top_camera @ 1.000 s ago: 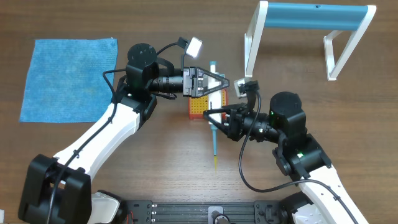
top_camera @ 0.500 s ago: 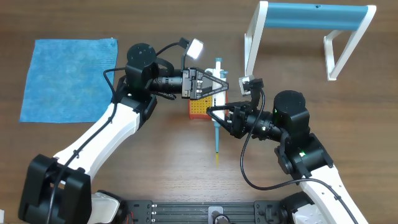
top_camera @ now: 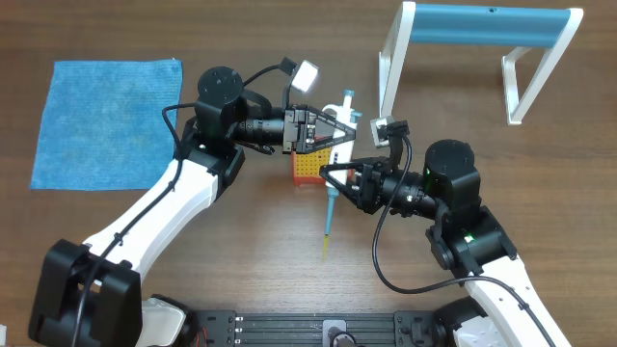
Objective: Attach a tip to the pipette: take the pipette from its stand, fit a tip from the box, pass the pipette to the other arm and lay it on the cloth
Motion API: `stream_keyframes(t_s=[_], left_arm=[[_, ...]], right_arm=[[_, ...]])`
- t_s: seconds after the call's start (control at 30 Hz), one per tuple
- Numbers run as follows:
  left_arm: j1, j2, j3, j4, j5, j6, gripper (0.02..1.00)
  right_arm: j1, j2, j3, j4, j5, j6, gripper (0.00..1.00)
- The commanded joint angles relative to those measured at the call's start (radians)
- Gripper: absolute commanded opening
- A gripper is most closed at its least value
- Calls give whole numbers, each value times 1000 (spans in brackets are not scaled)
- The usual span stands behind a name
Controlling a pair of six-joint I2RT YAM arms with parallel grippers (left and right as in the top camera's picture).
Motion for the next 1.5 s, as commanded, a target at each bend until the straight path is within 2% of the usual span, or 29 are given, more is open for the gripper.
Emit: stream_keyframes(t_s=[0.03,0.17,0.33,0.4,0.57,0.6,0.77,0.9,1.0,1.1,1.17,1.27,1.3,1.4,1.5], left_arm=[[11,10,20,-3,-13,-11,27],[48,10,20,-14,-24,-4,29],[173,10,20,-147,-76,45,27],[229,10,20,-256,-129,82,27],[397,10,20,-648,-357,161,27],[423,10,21,-692,-372,183,27],[529,9,70,-1035,-434,375,29],[589,9,195,-1315,-444,541,27],[619,9,334,-1479,-498,610,27],[623,9,465,-1588,-568,642,29],[621,9,526,-1646,-583,642,27],[621,9,592,-1731,-621,642,27],[621,9,604,-1760,-649,641,27],[621,9,618,-1864,-751,638,27],[621,9,620,-1923,-792,638,27]], right_arm=[[-3,-6,16,-18,0,-40,871],[-12,-6,16,-24,-24,-41,871],[-123,-6,16,-23,-241,-40,873],[-182,-6,16,-23,-315,-40,873],[-348,-6,16,-23,-476,-40,873],[-374,-6,16,-23,-500,-40,873],[-446,-6,16,-23,-522,-42,873],[-446,-5,15,-28,-506,-105,875],[-446,-5,14,-52,-404,-131,873],[-446,-6,14,-130,-266,-239,873],[-446,-6,14,-220,-119,-304,875],[-446,-6,14,-381,165,-420,875],[-446,-6,14,-426,285,-444,875],[-446,-6,14,-456,544,-492,875],[-446,-6,14,-441,659,-491,875]])
